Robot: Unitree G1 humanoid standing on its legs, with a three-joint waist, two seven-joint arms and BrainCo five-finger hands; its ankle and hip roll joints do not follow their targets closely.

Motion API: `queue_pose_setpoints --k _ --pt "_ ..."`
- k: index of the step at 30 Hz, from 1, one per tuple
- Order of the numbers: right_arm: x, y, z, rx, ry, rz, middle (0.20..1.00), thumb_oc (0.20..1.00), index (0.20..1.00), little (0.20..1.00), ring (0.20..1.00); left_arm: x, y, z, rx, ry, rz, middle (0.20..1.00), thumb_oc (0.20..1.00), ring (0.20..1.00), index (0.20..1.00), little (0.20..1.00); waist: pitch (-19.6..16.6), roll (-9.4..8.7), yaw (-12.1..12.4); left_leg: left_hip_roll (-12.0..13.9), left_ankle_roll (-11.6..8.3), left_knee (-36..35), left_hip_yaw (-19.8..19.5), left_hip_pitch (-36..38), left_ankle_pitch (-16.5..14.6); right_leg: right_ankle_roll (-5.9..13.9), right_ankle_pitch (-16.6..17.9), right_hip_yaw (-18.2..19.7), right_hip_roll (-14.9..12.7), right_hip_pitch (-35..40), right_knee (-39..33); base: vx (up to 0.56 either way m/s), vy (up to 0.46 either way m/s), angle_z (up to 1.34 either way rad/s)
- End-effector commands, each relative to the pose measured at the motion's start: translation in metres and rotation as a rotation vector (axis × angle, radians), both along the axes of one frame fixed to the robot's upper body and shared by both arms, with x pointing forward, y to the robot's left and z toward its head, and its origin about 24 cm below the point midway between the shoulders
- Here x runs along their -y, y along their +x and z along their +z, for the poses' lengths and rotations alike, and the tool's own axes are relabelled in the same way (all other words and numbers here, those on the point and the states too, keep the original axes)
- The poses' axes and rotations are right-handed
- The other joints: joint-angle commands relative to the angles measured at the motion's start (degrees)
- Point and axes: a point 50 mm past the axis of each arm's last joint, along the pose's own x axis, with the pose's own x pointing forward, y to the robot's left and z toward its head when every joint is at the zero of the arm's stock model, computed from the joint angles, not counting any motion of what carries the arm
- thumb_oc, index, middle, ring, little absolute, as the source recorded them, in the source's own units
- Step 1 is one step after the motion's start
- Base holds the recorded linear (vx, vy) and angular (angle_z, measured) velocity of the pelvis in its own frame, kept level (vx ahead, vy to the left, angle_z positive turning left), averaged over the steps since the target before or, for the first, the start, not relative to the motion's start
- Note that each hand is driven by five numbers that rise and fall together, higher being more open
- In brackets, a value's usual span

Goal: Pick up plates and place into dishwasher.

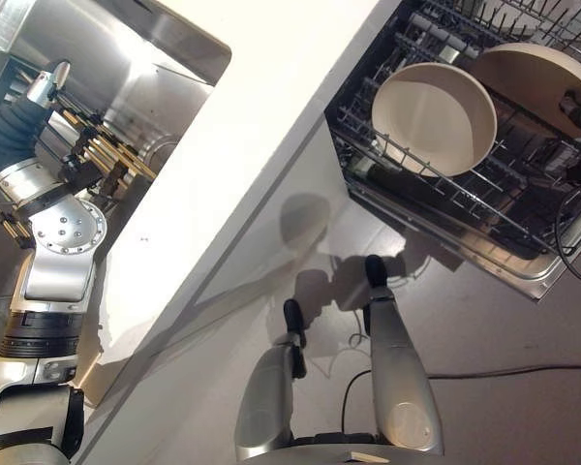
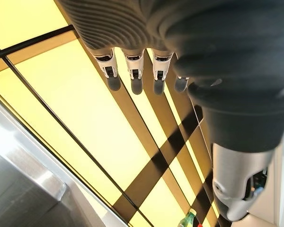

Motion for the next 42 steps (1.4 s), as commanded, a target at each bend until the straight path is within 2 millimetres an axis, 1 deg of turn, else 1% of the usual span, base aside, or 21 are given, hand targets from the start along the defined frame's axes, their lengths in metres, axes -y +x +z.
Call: queue_pose_setpoints --k 1,9,10,11,15,19,24,26,30,36,40,42 --pt "-0.02 0.01 -0.026 -0.136 -0.016 0.115 0.2 0.2 0.2 0.2 0.2 0.004 0.005 0.0 0.016 -0.04 -0.029 1.0 1.0 1.0 1.0 1.0 0.6 0.47 -1.63 3.13 0.16 2.63 -2.28 -5.52 4.53 2.54 -6.84 0.0 -2.6 1.74 1.56 0.0 0.0 0.0" --pt "-0.014 0.007 -0.027 -0.116 -0.006 0.074 0.2 0.2 0.2 0.2 0.2 0.005 0.008 -0.005 0.008 -0.057 -0.031 1.0 1.0 1.0 1.0 1.0 -0.12 1.16 -2.61 2.79 0.17 1.48 -1.13 -4.19 4.39 3.29 -6.09 1.06 -3.4 2.69 -0.32 -0.03 0.056 -0.01" --pt "-0.013 0.006 -0.027 -0.107 0.001 0.066 0.517 0.517 0.517 0.517 0.517 0.005 0.008 -0.005 0.008 -0.06 -0.032 1.0 1.0 1.0 1.0 1.0 -0.29 1.26 -2.72 2.73 0.14 1.22 -0.98 -4.0 4.42 3.39 -6.01 1.23 -3.51 2.85 -0.63 -0.03 0.07 -0.06" --pt "-0.011 0.006 -0.026 -0.103 0.007 0.059 1.0 1.0 1.0 1.0 1.0 0.005 0.007 -0.006 0.007 -0.063 -0.032 1.0 1.0 1.0 1.0 1.0 -0.45 1.34 -2.81 2.74 0.09 0.94 -0.81 -3.75 4.46 3.45 -5.91 1.33 -3.62 3.03 -0.95 -0.02 0.061 -0.05" --pt "-0.006 0.002 -0.028 -0.086 0.025 0.035 1.0 1.0 1.0 1.0 1.0 0.003 0.006 -0.012 -0.008 -0.077 -0.037 1.0 1.0 1.0 1.0 1.0 -1.12 1.58 -3.27 2.7 0.01 0.19 -0.1 -2.29 4.23 3.67 -5.46 1.61 -4.01 4.01 -2.24 -0.01 0.062 -0.02" --pt "-0.001 -0.002 -0.032 -0.057 0.093 0.017 1.0 1.0 1.0 1.0 1.0 0.001 0.008 -0.023 -0.058 -0.106 -0.054 1.0 1.0 1.0 1.0 1.0 -2.2 1.69 -3.9 2.87 -0.09 -0.18 0.71 -0.71 3.54 4.05 -5.02 1.69 -4.55 5.21 -3.65 0.0 0.054 -0.02" --pt "0.002 -0.009 -0.042 -0.066 0.126 0.015 1.0 1.0 1.0 1.0 1.0 -0.002 0.006 -0.039 -0.089 -0.14 -0.064 1.0 1.0 1.0 1.0 1.0 -3.43 1.3 -4.46 3.05 -0.12 -0.4 1.58 1.09 2.85 4.46 -4.58 2.06 -4.89 6.86 -5.04 0.03 0.028 -0.08" --pt "0.004 -0.012 -0.044 -0.051 0.147 0.01 1.0 1.0 1.0 1.0 1.0 -0.002 0.005 -0.038 -0.083 -0.126 -0.059 1.0 1.0 1.0 1.0 1.0 -3.86 1.06 -4.77 3.17 -0.08 -0.21 1.97 1.48 2.51 4.64 -4.42 2.21 -5.03 7.23 -5.39 0.02 0.01 -0.05" --pt "0.007 -0.018 -0.039 0.008 0.184 0.008 1.0 1.0 1.0 1.0 1.0 -0.003 0.004 -0.037 -0.075 -0.114 -0.051 1.0 1.0 1.0 1.0 1.0 -4.29 1.16 -5.28 3.23 -0.15 -0.46 2.57 2.51 2.14 4.85 -4.19 2.56 -5.19 8.1 -6.27 0.02 0.049 -0.03" --pt "0.005 -0.03 -0.037 0.067 0.183 0.039 1.0 1.0 1.0 1.0 1.0 -0.007 0.002 -0.053 -0.111 -0.158 -0.044 1.0 1.0 1.0 1.0 1.0 -4.95 1.42 -7.0 2.9 -0.03 0.08 3.47 4.65 1.1 4.97 -4.19 3.52 -5.55 9.32 -6.4 0.04 0.086 -0.08" --pt "-0.001 -0.041 -0.029 0.193 0.221 0.061 1.0 1.0 1.0 1.0 1.0 -0.007 0.0 -0.06 -0.12 -0.172 -0.035 1.0 1.0 1.0 1.0 1.0 -5.24 1.44 -7.89 2.7 0.1 0.06 3.98 5.86 0.62 5.12 -4.21 4.13 -5.62 10.33 -6.78 0.03 0.071 -0.08" --pt "-0.008 -0.051 -0.025 0.301 0.256 0.093 1.0 1.0 1.0 1.0 1.0 -0.009 -0.004 -0.067 -0.126 -0.192 -0.024 1.0 1.0 1.0 1.0 1.0 -5.21 1.74 -8.77 2.51 0.14 -0.27 4.32 6.52 0.41 5.28 -4.23 4.65 -5.64 10.47 -6.81 0.02 0.118 -0.1"
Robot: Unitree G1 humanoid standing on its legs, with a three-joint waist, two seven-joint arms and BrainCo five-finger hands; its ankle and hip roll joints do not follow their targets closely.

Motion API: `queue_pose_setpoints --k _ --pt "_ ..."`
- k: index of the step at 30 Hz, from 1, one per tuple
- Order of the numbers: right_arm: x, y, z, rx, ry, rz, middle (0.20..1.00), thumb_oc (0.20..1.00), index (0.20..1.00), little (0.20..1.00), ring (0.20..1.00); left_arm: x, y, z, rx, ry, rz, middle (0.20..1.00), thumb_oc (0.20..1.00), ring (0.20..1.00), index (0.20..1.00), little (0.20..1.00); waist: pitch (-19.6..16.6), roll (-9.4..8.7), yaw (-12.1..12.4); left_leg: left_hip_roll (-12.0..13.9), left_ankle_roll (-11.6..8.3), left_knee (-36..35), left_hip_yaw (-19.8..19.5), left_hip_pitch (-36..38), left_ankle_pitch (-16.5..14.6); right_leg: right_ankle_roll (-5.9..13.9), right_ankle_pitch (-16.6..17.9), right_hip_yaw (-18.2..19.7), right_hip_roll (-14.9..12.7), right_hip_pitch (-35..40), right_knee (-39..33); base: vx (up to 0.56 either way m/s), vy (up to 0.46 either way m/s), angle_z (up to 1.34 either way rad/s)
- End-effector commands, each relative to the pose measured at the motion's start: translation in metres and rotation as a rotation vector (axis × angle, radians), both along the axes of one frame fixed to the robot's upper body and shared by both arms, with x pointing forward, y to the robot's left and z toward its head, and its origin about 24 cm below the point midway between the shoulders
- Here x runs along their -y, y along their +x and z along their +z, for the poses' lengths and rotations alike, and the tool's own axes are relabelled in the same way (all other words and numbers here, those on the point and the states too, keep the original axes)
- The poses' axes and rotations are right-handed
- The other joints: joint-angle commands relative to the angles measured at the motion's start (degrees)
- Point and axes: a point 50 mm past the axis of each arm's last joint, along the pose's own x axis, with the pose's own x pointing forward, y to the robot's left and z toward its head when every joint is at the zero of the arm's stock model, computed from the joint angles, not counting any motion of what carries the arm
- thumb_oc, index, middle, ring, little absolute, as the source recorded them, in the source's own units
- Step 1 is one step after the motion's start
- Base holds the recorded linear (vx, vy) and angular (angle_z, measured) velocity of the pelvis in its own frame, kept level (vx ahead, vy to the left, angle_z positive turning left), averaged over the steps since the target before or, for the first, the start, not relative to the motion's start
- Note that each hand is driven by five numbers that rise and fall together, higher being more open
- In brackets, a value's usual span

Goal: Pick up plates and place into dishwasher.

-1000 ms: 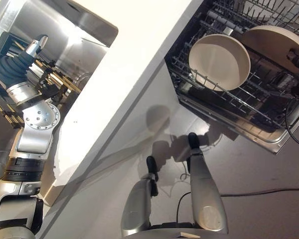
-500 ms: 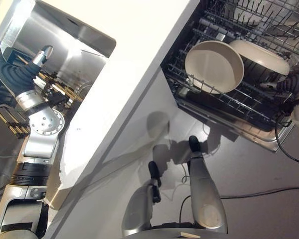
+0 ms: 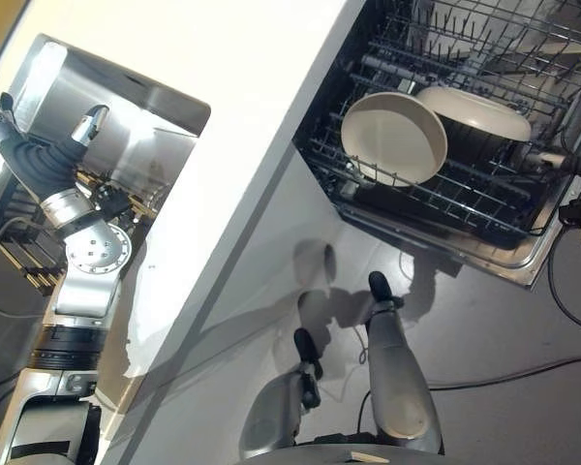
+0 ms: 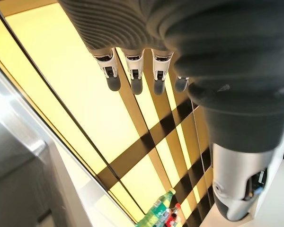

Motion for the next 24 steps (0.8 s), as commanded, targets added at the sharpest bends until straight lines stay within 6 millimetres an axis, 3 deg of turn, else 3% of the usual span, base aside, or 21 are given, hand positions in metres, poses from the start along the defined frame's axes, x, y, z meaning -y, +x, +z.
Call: queue_pose_setpoints --k 1,10,16,24 --pt "-0.014 -0.022 0.015 0.233 0.02 0.062 1.0 1.0 1.0 1.0 1.0 -0.016 -0.012 -0.02 -0.006 -0.049 0.068 1.0 1.0 1.0 1.0 1.0 -3.7 -0.38 -3.73 3.57 -0.55 6.38 -1.57 -4.39 -1.13 3.65 -4.35 2.13 -4.98 2.96 -2.21 0.03 0.154 -0.13" --pt "-0.017 -0.044 0.008 0.403 0.161 0.09 1.0 1.0 1.0 1.0 1.0 -0.013 -0.021 -0.049 -0.044 -0.109 0.077 1.0 1.0 1.0 1.0 1.0 -3.83 1.31 -5.95 2.25 -0.44 8.97 0.55 -2.8 -3.6 4.26 -4.55 4.18 -6.55 2.34 -0.9 0.04 0.125 -0.16" --pt "-0.02 -0.035 -0.003 0.398 0.293 0.135 1.0 1.0 1.0 1.0 1.0 -0.01 -0.02 -0.054 -0.05 -0.118 0.072 1.0 1.0 1.0 1.0 1.0 -2.65 2.39 -6.69 1.72 -0.45 11.85 1.44 -3.64 -5.0 4.29 -4.7 5.23 -7.48 0.85 0.67 0.01 0.059 -0.1" --pt "-0.029 -0.006 -0.014 0.331 0.455 0.259 1.0 1.0 1.0 1.0 1.0 0.002 -0.01 -0.052 -0.056 -0.109 0.039 1.0 1.0 1.0 1.0 1.0 -0.21 4.72 -7.01 0.41 -0.38 16.09 1.65 -5.52 -6.91 4.49 -5.34 7.38 -9.12 -0.97 3.18 0.04 0.045 -0.18"
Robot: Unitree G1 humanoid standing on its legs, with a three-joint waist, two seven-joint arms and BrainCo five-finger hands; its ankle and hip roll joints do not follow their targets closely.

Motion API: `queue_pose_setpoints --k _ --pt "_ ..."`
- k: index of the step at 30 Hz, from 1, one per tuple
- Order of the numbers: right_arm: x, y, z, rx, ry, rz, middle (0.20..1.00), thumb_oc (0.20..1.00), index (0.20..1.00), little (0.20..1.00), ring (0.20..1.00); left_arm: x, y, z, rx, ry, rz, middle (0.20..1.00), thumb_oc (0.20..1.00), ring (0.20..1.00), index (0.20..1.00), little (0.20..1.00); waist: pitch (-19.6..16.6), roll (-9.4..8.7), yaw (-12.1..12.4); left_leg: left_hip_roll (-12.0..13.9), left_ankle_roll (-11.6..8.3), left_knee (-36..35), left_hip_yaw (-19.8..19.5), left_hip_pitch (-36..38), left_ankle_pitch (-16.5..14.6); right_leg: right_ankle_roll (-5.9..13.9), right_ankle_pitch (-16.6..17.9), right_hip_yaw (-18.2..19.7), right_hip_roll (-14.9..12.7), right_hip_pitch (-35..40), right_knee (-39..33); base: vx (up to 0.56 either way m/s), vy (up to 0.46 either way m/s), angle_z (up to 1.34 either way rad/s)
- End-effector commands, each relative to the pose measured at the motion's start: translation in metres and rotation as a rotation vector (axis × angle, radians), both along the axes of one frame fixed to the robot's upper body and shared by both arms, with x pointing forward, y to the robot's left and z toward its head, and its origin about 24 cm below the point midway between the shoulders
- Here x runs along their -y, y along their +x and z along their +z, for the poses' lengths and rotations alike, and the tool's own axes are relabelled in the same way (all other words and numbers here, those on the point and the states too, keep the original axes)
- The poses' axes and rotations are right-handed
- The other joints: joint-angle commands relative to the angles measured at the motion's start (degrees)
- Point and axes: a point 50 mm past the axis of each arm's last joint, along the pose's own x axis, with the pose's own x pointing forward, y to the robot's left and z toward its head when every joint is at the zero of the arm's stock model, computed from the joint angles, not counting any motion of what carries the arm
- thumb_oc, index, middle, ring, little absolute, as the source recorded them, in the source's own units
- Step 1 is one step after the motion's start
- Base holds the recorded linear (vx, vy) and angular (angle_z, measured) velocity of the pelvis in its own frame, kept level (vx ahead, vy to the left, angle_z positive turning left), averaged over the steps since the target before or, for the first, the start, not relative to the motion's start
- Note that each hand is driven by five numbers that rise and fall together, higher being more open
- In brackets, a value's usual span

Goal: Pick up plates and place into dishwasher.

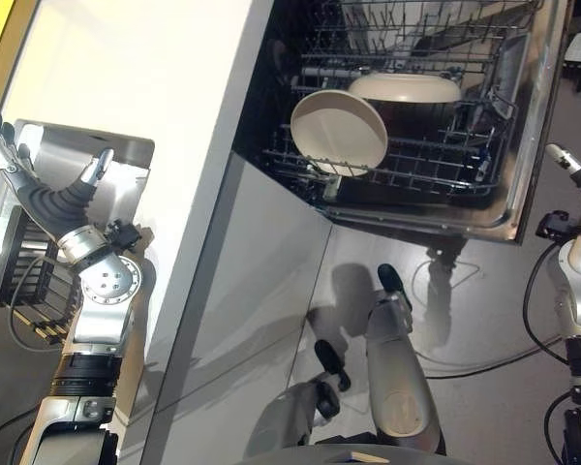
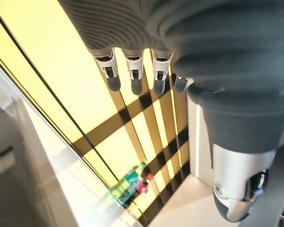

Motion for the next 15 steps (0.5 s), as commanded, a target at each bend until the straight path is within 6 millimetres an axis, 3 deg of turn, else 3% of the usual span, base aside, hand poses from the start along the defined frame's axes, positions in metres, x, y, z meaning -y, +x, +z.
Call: queue_pose_setpoints --k 1,8,15 --pt "-0.009 0.001 0.031 0.146 -0.035 0.099 1.0 1.0 1.0 1.0 1.0 0.005 0.004 -0.013 -0.028 -0.02 0.034 1.0 1.0 1.0 1.0 1.0 1.12 3.25 -2.6 5.09 -2.87 14.53 -5.19 -7.07 -4.9 3.19 -5.45 3.6 -5.47 4.31 -1.79 0.0 -0.025 -0.21" --pt "-0.024 0.026 0.04 0.125 0.015 0.213 1.0 1.0 1.0 1.0 1.0 0.013 0.016 0.002 -0.013 -0.014 0.014 1.0 1.0 1.0 1.0 1.0 2.76 3.84 -1.83 4.69 -3.02 17.22 -6.75 -9.96 -5.62 3.06 -5.6 4.29 -5.92 2.32 -0.28 -0.01 -0.01 0.0" --pt "-0.053 0.048 0.04 0.068 0.003 0.346 1.0 1.0 1.0 1.0 1.0 0.018 0.02 0.014 0.011 0.0 -0.007 1.0 1.0 1.0 1.0 1.0 3.28 4.2 0.33 4.03 -2.75 17.53 -8.62 -10.64 -5.14 2.66 -5.38 4.02 -6.24 3.33 -0.72 0.0 0.015 0.07"
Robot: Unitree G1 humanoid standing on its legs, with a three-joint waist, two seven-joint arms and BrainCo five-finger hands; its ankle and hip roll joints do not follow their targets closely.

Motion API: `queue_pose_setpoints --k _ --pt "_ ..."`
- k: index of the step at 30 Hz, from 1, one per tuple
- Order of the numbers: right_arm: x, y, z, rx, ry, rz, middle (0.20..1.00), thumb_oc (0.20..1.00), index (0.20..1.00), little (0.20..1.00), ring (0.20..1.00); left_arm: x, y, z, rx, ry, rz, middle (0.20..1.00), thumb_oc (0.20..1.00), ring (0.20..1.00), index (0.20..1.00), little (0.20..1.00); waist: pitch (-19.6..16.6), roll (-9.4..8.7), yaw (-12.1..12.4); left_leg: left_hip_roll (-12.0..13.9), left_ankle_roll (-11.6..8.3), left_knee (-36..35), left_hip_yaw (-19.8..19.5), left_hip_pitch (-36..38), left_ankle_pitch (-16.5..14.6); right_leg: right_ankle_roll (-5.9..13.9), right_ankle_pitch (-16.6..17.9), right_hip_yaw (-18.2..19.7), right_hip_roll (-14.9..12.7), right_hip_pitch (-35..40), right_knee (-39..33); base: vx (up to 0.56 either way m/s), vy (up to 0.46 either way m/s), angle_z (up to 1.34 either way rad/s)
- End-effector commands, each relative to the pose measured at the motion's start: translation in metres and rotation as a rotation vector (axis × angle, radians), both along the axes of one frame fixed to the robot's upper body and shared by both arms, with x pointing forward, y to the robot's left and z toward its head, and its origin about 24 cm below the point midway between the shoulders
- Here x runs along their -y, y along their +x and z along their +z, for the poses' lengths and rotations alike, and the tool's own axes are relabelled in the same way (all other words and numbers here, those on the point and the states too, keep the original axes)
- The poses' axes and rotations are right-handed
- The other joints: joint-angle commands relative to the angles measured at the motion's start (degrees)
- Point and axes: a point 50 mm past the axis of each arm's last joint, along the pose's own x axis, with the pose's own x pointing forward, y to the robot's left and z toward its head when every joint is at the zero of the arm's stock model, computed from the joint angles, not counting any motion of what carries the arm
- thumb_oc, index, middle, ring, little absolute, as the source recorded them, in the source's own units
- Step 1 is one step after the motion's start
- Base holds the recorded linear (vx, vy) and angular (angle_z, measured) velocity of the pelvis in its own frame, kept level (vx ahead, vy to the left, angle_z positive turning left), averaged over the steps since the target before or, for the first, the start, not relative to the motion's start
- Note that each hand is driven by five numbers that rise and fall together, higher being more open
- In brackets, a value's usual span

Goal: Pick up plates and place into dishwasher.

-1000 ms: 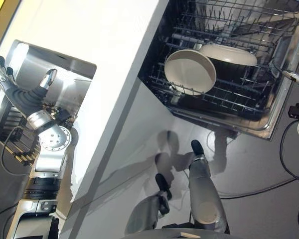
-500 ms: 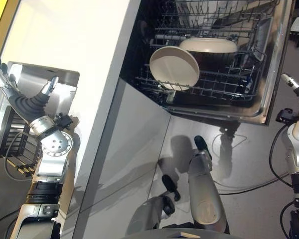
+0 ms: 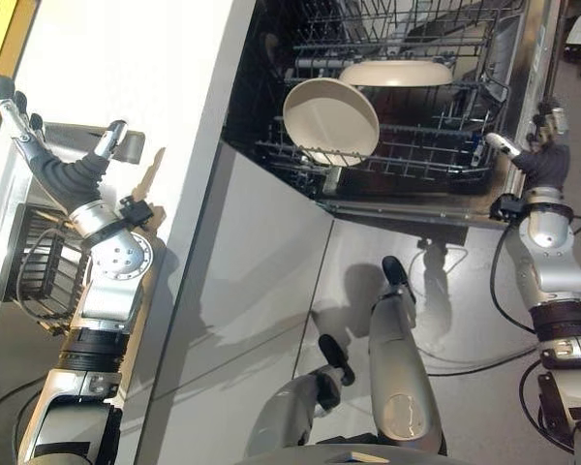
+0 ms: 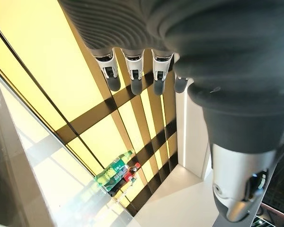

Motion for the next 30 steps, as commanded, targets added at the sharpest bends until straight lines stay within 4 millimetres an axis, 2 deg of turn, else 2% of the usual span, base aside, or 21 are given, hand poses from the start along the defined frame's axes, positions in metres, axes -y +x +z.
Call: queue_pose_setpoints --k 1,7,12,14,23,27,30 --pt "-0.009 0.006 0.037 0.107 -0.048 0.076 1.0 1.0 1.0 1.0 1.0 0.0 0.001 -0.012 -0.031 -0.03 0.031 1.0 1.0 1.0 1.0 1.0 3.51 3.82 -0.34 4.81 -3.01 13.61 -7.35 -6.24 -4.13 2.01 -6.63 4.16 -4.74 6.02 -0.94 0.06 0.045 0.11" --pt "-0.016 0.012 0.037 0.106 -0.004 0.062 1.0 1.0 1.0 1.0 1.0 0.003 0.004 -0.011 -0.05 -0.029 0.017 1.0 1.0 1.0 1.0 1.0 3.08 3.56 1.21 4.06 -2.57 14.84 -8.35 -7.28 -4.35 2.38 -6.57 4.19 -5.44 6.87 -0.84 0.04 0.045 0.11" --pt "-0.003 0.011 0.034 0.118 0.146 -0.183 1.0 1.0 1.0 1.0 1.0 0.008 0.004 -0.014 -0.051 -0.028 0.019 1.0 1.0 1.0 1.0 1.0 3.63 3.94 1.91 3.24 -1.97 15.64 -8.53 -8.64 -4.45 2.76 -6.19 4.15 -6.1 6.7 -0.84 0.01 0.056 0.13" --pt "-0.003 0.011 0.035 0.132 0.169 -0.221 1.0 1.0 1.0 1.0 1.0 0.007 0.002 -0.016 -0.048 -0.038 0.019 1.0 1.0 1.0 1.0 1.0 3.89 4.31 2.15 2.67 -1.64 16.38 -8.72 -9.2 -4.87 2.87 -6.11 4.29 -6.45 6.61 -0.75 0.03 0.083 0.15" --pt "-0.039 0.025 0.051 0.123 0.104 -0.114 1.0 1.0 1.0 1.0 1.0 0.016 0.0 -0.022 -0.067 -0.049 -0.03 1.0 1.0 1.0 1.0 1.0 4.38 5.26 3.7 -0.2 -0.51 20.09 -9.56 -10.38 -7.12 3.23 -5.71 5.02 -7.88 6.86 0.3 0.07 0.098 0.02" --pt "-0.061 0.03 0.058 0.13 0.067 -0.05 1.0 1.0 1.0 1.0 1.0 0.022 0.003 -0.023 -0.076 -0.063 -0.047 1.0 1.0 1.0 1.0 1.0 4.46 5.41 4.51 -1.38 -0.18 20.52 -9.79 -10.62 -7.38 3.32 -5.32 5.23 -8.48 6.82 0.6 0.05 0.127 0.05" --pt "-0.07 0.034 0.064 0.129 0.046 -0.027 1.0 1.0 1.0 1.0 1.0 0.024 0.004 -0.025 -0.077 -0.074 -0.052 1.0 1.0 1.0 1.0 1.0 4.41 5.7 5.32 -2.32 -0.13 20.42 -9.87 -10.73 -7.42 3.23 -4.78 5.1 -9.14 6.91 0.35 0.02 0.128 0.05"
